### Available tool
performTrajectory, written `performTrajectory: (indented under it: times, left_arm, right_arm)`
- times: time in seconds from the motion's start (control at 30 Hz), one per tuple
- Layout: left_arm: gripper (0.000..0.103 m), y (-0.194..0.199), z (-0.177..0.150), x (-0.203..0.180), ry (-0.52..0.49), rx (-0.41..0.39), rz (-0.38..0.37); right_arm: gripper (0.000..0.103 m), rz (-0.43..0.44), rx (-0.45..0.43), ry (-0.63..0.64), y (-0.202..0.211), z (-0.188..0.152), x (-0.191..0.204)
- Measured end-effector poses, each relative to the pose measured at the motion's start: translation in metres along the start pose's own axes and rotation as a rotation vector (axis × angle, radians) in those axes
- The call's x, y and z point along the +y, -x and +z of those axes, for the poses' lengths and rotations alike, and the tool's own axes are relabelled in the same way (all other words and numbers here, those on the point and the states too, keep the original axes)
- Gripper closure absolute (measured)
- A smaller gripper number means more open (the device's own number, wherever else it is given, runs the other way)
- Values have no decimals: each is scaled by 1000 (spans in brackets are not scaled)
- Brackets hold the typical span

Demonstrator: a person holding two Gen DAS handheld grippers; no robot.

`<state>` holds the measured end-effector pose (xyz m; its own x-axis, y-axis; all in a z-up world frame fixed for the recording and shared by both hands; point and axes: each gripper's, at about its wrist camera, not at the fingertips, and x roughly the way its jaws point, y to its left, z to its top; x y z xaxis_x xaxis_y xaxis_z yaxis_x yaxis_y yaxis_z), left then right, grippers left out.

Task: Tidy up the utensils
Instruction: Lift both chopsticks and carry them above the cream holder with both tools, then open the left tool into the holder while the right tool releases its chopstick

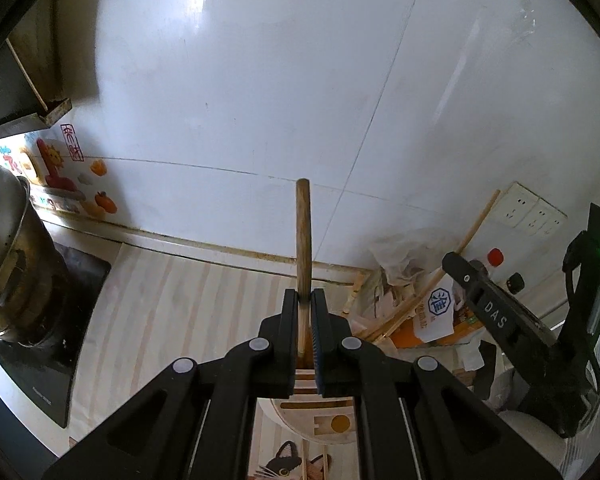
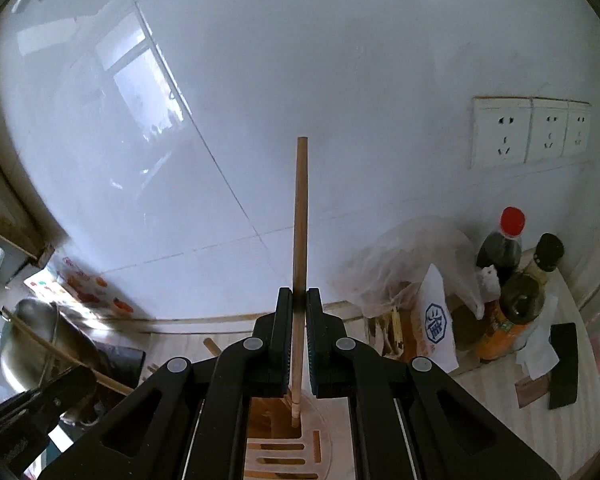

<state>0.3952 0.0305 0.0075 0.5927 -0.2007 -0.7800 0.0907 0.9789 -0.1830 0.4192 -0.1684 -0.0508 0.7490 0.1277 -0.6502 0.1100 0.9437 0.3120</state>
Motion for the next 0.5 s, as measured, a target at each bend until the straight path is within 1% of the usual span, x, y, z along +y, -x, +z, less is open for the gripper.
performTrajectory:
  times: [0.1, 0.37, 0.47, 0.5]
  left_arm:
    - [99, -1, 1, -1, -3, 1, 2]
    - [99, -2, 1, -1, -8, 12, -6]
    - [96, 5, 2, -3, -12, 4, -17]
    - [94, 8, 2, -5, -17, -1, -11]
  right_arm:
    - [96, 10, 19, 12, -4, -3, -2]
    - [96, 0, 47, 50, -8, -8, 1]
    - [96, 3, 60, 60, -7, -9, 1]
    - [95, 6, 64, 62, -6, -9, 2]
